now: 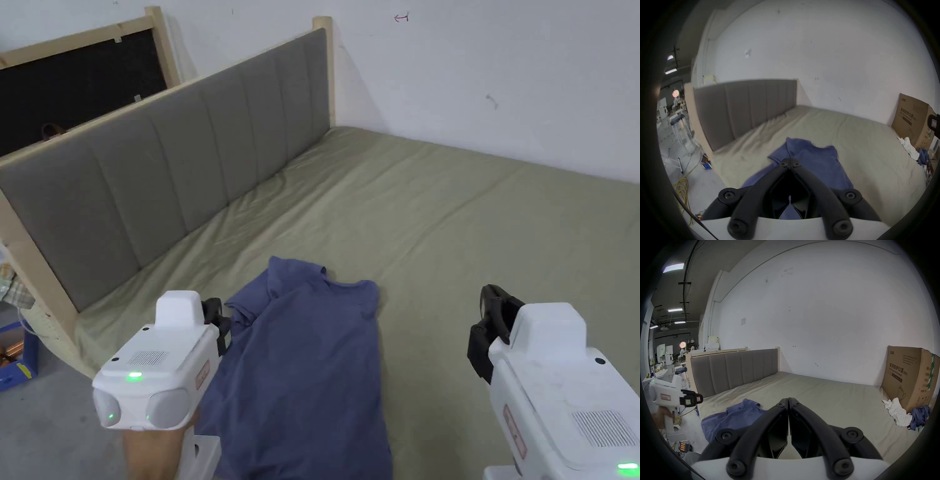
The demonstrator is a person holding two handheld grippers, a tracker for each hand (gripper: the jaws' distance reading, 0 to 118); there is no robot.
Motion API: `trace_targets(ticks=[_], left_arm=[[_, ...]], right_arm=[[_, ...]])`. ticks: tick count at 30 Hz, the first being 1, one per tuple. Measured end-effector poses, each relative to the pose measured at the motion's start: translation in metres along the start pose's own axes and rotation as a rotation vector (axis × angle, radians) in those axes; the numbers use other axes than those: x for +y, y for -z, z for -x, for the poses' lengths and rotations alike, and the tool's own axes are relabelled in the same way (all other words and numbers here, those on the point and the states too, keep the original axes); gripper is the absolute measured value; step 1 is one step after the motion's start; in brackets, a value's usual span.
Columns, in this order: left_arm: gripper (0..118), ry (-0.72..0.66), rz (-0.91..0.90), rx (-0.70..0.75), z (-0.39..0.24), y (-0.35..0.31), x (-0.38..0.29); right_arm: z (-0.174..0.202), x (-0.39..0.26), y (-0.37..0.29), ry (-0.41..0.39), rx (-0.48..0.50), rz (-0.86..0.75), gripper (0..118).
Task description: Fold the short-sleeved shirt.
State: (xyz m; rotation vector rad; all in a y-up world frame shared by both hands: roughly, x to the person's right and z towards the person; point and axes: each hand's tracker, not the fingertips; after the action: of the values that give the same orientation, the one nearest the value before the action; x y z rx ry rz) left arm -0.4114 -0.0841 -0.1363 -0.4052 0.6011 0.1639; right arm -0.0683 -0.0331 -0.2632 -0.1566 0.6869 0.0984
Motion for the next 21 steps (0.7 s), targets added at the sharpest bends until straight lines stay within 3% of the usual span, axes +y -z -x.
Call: trace_targets(ticks=[4, 5, 6, 8, 9, 10, 17, 20, 21], left_arm=[[3, 0.001, 0.161, -0.035, -0.018, 0.058, -0.002], [15, -0.003, 0.195, -0.054, -0.022, 0.072, -0.005], [34, -0.003, 0.243, -0.068, -0.027, 0.086, -0.006], [97, 0.001, 0.305, -0.072, -0.039, 0.112, -0.012], [113, 0.012, 0.335, -0.086, -0.043, 0.123, -0.016], [117, 0.019, 0.358, -0.083, -0.049, 0.134, -0.021], [113, 0.013, 0.563, -0.035, -0.071, 0.193, -0.063], [79, 0.059, 0.664, -0.005, -0.078, 0.208, -0.085], [77, 0.084, 0.686, -0.009, -0.08, 0.207, -0.091]], right_arm=[[-0.018, -0.006, 0.008, -0.005, -0.041, 0.025, 0], [-0.022, -0.007, 0.01, -0.006, -0.049, 0.032, 0], [-0.027, -0.01, 0.012, -0.008, -0.059, 0.04, 0], [-0.035, -0.014, 0.016, -0.009, -0.079, 0.057, 0], [-0.04, -0.017, 0.018, -0.008, -0.088, 0.066, 0], [-0.044, -0.019, 0.02, -0.007, -0.095, 0.076, 0], [-0.067, -0.038, 0.027, 0.0, -0.139, 0.132, 0], [-0.074, -0.045, 0.027, 0.003, -0.151, 0.154, 0], [-0.076, -0.047, 0.026, 0.004, -0.154, 0.158, 0]])
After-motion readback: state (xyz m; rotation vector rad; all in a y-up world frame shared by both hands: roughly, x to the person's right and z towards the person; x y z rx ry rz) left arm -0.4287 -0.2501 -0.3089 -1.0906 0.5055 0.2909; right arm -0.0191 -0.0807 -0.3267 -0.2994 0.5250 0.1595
